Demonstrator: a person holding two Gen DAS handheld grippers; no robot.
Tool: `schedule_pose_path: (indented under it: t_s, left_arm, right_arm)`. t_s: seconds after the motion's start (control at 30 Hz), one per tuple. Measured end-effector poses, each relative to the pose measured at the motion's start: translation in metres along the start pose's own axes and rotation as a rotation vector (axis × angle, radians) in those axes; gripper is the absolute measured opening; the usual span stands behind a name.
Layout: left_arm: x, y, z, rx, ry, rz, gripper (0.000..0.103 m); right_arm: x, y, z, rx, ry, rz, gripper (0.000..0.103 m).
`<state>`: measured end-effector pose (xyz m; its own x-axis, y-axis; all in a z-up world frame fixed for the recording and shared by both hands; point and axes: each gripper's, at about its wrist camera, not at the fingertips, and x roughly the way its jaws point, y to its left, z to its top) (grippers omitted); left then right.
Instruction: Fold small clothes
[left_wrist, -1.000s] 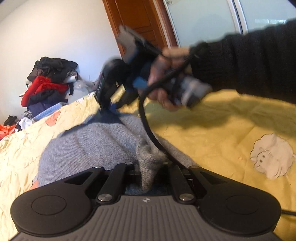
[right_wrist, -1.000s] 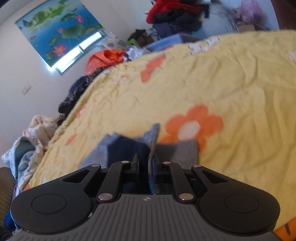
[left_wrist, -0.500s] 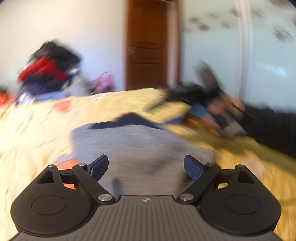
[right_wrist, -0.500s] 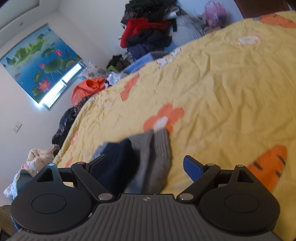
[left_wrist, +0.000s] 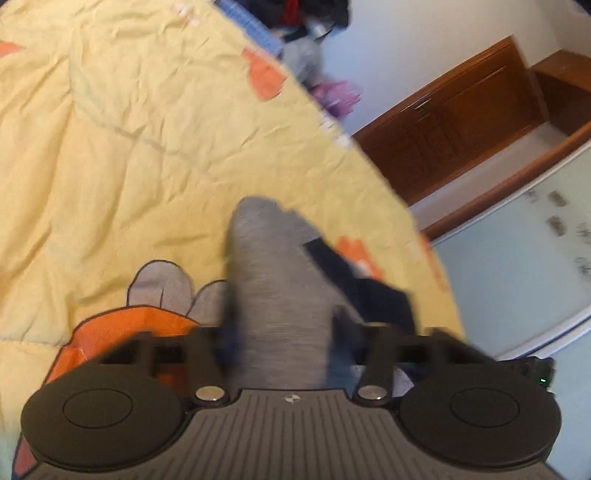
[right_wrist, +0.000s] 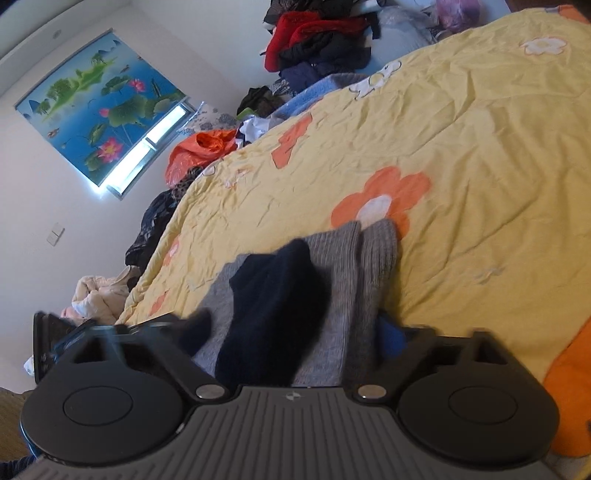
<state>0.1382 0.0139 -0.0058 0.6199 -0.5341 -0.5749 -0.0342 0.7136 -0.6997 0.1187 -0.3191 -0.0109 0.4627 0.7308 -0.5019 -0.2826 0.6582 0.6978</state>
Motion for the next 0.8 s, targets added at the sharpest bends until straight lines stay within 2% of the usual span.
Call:
schedule_pose_path:
  t_s: [0.03, 0.2, 0.33, 0.5, 0.6, 0.63, 0.67, 0.73, 0.77, 0.8]
  left_arm:
    - [0.005, 0.002, -0.002, -0.003, -0.001, 0.002, 0.026]
    - [-0.011, -0.009, -0.002, 0.095, -0.027, 0.033, 0.02]
    - [-0.04, -0.008, 0.015, 0.141, -0.078, 0.032, 0.019]
    - [-0.07, 0.012, 0.049, 0.164, -0.148, 0.131, 0.02]
    - [-0.068, 0.028, 0.054, 0.211, -0.125, 0.206, 0.022]
    - [-0.067, 0.035, 0.052, 0.199, -0.109, 0.213, 0.024]
    - [-0.07, 0.043, 0.048, 0.171, -0.109, 0.197, 0.025]
    - [-0.087, 0.053, 0.036, 0.122, -0.129, 0.146, 0.031]
    - [-0.097, 0.057, 0.029, 0.104, -0.139, 0.111, 0.032]
    - [-0.109, 0.062, 0.019, 0.085, -0.14, 0.076, 0.04]
  right_arm:
    - [0.001, -0.001, -0.003, 0.017, -0.013, 0.011, 0.034]
    - [-0.002, 0.01, -0.016, 0.064, -0.068, 0.027, 0.033]
    - [0.011, 0.034, -0.014, 0.071, -0.073, 0.103, 0.033]
    - [0.059, 0.064, -0.001, 0.054, -0.051, 0.167, 0.033]
    - [0.084, 0.068, 0.003, 0.048, -0.051, 0.13, 0.033]
    - [0.09, 0.066, 0.002, 0.057, -0.043, 0.102, 0.037]
    - [0.092, 0.063, 0.001, 0.08, -0.037, 0.077, 0.045]
    - [0.082, 0.056, -0.008, 0.11, -0.041, 0.092, 0.048]
    - [0.072, 0.055, -0.013, 0.114, -0.041, 0.103, 0.056]
    - [0.061, 0.053, -0.017, 0.118, -0.043, 0.11, 0.06]
